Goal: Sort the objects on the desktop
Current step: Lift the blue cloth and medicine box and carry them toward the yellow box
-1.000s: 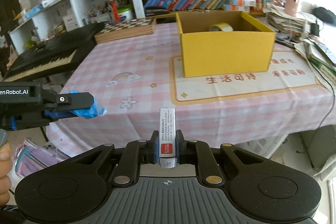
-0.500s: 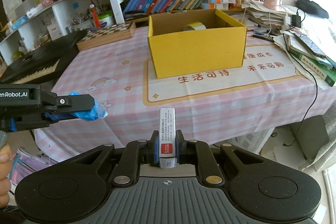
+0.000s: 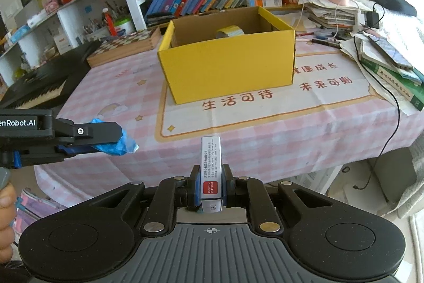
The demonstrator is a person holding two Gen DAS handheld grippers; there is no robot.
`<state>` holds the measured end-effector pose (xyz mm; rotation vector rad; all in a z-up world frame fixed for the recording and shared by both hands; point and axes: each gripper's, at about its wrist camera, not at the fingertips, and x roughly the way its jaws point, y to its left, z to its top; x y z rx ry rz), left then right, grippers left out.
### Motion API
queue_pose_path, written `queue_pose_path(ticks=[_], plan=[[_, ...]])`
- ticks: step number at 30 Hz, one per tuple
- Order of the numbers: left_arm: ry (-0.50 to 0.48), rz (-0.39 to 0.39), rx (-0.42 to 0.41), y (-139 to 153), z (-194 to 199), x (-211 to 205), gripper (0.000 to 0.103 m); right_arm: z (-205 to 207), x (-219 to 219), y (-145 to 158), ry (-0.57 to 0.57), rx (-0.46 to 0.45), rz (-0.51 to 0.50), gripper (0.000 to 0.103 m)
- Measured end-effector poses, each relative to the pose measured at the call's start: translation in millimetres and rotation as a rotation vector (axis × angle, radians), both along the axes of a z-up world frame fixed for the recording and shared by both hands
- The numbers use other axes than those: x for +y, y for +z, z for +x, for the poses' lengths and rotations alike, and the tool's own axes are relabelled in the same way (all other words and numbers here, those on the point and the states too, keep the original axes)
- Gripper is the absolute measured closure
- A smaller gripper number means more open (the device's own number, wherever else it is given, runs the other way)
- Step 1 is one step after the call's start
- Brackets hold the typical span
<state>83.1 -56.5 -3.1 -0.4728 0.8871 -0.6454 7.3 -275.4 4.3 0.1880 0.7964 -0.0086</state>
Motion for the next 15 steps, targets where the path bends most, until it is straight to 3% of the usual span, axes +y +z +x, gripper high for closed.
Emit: queue_pose_path(ticks=[15], plan=[[0.048,0.018,-0.056,9.8,36.6,-70.3,0.08,52.9,-73.6,5.3,0.072,-0.026,0.022,0.089]])
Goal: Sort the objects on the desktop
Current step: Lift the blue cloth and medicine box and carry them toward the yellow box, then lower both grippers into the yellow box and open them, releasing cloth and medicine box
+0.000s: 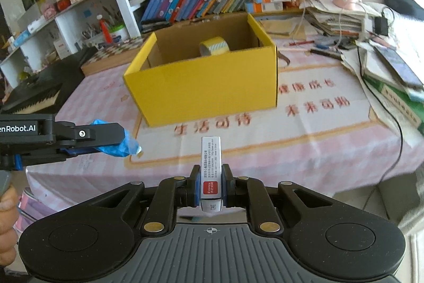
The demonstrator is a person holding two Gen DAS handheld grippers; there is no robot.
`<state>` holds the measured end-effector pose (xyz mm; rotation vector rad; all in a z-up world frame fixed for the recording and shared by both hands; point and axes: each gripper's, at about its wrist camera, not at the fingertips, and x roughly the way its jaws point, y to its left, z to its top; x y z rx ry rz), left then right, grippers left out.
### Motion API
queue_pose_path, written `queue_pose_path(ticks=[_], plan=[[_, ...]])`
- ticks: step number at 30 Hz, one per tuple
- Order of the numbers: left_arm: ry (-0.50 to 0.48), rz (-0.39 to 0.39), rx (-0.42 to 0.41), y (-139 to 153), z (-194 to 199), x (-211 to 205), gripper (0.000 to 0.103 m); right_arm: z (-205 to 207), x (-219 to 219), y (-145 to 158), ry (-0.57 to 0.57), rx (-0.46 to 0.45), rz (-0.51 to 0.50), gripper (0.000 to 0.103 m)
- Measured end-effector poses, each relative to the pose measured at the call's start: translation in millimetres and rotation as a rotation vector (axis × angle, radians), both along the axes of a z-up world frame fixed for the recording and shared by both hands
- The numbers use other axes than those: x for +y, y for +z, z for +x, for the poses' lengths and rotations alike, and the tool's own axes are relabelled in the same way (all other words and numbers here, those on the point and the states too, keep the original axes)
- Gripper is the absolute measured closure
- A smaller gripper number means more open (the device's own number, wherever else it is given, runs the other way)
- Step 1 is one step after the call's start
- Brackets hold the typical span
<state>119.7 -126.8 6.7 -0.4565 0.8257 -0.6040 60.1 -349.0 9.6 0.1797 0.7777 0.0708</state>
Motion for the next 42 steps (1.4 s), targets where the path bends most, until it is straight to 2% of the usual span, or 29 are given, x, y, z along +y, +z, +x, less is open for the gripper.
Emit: queue_pose_path(ticks=[11,15,21,25,29,33,37,39,42], plan=[[0.114,0.009,-0.136,37.4,54.6,-26.3,0.08,77.6,-26.2,35.6,0.154,-0.143,-0.031,0.089],[0.142,0.045,-0.169,44.3,79.8,-37.9,0.08,107.1,-27.6,43.9,0.223,-0.173,-0.041,0.089],[0.174,0.137,-0.168,38.3,130.2,-49.0,0.08,151.3,-20.9,40.4,0.312,-0.174,-0.085,0.089],[0.17,0.256,-0.15,28.1,169.9,-58.0,0.08,189.5,-11.6,30.8,0.371,-0.136,-0.129,0.089],[0.15,0.355,-0.1,12.2,204.6,-67.6,0.08,231.4,1.0,11.2,0.423,-0.052,-0.162,0.089],[0.118,0.474,-0.077,-3.4,225.7,-81.7,0.08,259.6,9.1,-10.0,0.47,0.037,-0.186,0.089],[0.045,0.633,-0.083,-10.7,239.6,-100.0,0.08,276.8,17.6,-26.1,0.528,0.116,-0.227,0.089],[0.027,0.645,-0.071,-12.6,244.3,-101.3,0.08,281.9,18.0,-31.1,0.541,0.139,-0.226,0.089],[0.031,0.62,-0.061,-12.9,246.6,-99.5,0.079,285.8,17.0,-32.5,0.543,0.157,-0.205,0.089]])
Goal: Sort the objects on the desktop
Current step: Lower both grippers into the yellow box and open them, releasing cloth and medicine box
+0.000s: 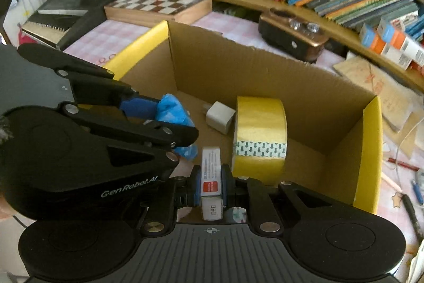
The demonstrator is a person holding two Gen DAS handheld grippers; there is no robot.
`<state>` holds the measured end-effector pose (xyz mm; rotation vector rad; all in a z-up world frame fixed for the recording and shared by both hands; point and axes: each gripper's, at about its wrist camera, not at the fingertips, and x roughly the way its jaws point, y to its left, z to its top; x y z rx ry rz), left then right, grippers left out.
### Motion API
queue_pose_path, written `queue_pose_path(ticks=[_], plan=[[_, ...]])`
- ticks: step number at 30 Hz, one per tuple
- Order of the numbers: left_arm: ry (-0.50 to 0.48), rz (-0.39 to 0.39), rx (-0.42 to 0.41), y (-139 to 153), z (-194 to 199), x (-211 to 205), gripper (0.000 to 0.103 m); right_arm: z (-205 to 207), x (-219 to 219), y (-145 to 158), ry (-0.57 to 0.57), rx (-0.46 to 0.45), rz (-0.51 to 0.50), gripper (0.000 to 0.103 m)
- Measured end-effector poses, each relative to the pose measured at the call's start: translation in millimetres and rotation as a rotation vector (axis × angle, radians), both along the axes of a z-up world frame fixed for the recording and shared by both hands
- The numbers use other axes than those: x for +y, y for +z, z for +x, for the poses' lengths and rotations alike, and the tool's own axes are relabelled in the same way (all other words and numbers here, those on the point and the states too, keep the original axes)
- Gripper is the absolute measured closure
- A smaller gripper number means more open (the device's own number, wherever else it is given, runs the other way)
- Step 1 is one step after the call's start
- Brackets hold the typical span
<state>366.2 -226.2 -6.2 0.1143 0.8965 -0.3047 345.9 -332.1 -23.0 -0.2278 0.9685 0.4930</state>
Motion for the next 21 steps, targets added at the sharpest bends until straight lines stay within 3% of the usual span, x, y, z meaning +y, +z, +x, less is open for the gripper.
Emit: queue_pose_path(ticks=[6,7,9,13,15,18,21], plan=[[-0.009,-0.025,-0.077,8.7,-11.4,0.1,0.075,0.4,-1.8,2.9,-0.004,-0.003,0.037,0.085],[-0.009,-0.033,-0.096,12.1,-14.9,0.7,0.072,0.1,-2.0,3.8,-0.007,-0.01,0.044,0.085],[-0.003,-0.058,-0.134,20.8,-21.6,3.1,0.054,-0.1,-3.5,6.5,-0.021,-0.019,0.061,0.08],[0.019,-0.097,-0.252,46.7,-42.5,11.3,0.031,-8.6,-10.0,19.8,-0.045,-0.065,0.133,0.045],[0.044,-0.124,-0.313,61.5,-56.1,18.2,0.019,-13.8,-11.6,27.2,-0.05,-0.097,0.142,0.044],[0.087,-0.153,-0.378,79.3,-76.2,29.8,0.007,-23.2,-13.4,38.6,-0.065,-0.163,0.134,0.033],[0.136,-0.161,-0.434,89.5,-101.9,40.4,0.0,-33.7,-14.8,48.8,-0.077,-0.228,0.125,0.023]])
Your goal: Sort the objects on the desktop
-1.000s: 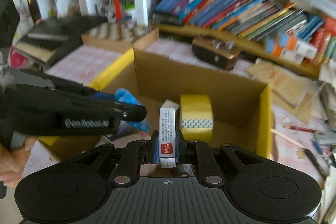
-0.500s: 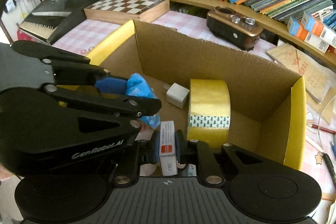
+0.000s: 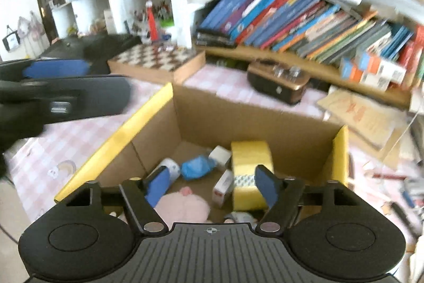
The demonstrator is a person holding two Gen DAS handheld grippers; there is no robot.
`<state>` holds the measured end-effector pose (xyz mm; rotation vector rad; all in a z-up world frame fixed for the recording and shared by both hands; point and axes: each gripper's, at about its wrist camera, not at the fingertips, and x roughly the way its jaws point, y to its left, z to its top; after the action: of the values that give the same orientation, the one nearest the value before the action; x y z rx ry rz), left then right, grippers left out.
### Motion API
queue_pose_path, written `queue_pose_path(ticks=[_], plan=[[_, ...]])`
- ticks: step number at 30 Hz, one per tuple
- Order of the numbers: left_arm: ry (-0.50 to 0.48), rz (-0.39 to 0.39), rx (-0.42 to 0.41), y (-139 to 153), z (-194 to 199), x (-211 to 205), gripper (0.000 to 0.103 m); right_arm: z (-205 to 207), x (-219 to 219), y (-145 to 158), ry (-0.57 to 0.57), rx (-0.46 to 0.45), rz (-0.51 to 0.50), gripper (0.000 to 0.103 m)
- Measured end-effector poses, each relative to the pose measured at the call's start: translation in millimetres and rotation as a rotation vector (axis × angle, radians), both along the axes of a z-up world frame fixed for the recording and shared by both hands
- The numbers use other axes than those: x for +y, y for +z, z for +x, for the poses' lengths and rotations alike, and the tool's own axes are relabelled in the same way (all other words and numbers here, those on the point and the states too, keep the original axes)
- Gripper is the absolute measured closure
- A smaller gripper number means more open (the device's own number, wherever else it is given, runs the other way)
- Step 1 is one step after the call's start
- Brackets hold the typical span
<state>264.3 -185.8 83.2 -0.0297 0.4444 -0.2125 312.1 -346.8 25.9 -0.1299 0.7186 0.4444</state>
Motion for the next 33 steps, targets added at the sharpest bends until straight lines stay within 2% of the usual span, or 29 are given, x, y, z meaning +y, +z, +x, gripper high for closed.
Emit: queue_pose_path(ticks=[2,6,8,13,17,23,33], plan=[[0.029,-0.004,-0.012,1.9,-17.3,7.1,0.0,-8.8,-0.9,6.4,-0.006,-0.038,-0.002,0.015],[0.081,0.017,-0.007,-0.8,-48.6,20.2,0.0,-29.3,-1.1,17.7,-0.033,-0.089,0.007,0.012],[0.125,0.037,-0.007,-2.2,-64.4,27.5,0.0,-39.6,-2.1,22.6,-0.049,-0.108,0.022,0.007],[0.255,0.064,-0.001,-8.5,-104.8,49.1,0.0,-72.1,-2.1,31.9,-0.104,-0.171,0.048,0.004],[0.318,0.063,0.003,-14.3,-131.5,64.6,0.0,-102.9,1.0,29.6,-0.144,-0.217,0.032,0.002],[0.361,0.073,-0.015,-18.9,-166.8,74.7,0.0,-149.3,12.4,21.4,-0.187,-0.232,0.009,0.002],[0.349,0.096,0.003,-28.7,-215.0,82.6,0.0,-211.5,32.0,6.5,-0.275,-0.181,0.039,0.001]])
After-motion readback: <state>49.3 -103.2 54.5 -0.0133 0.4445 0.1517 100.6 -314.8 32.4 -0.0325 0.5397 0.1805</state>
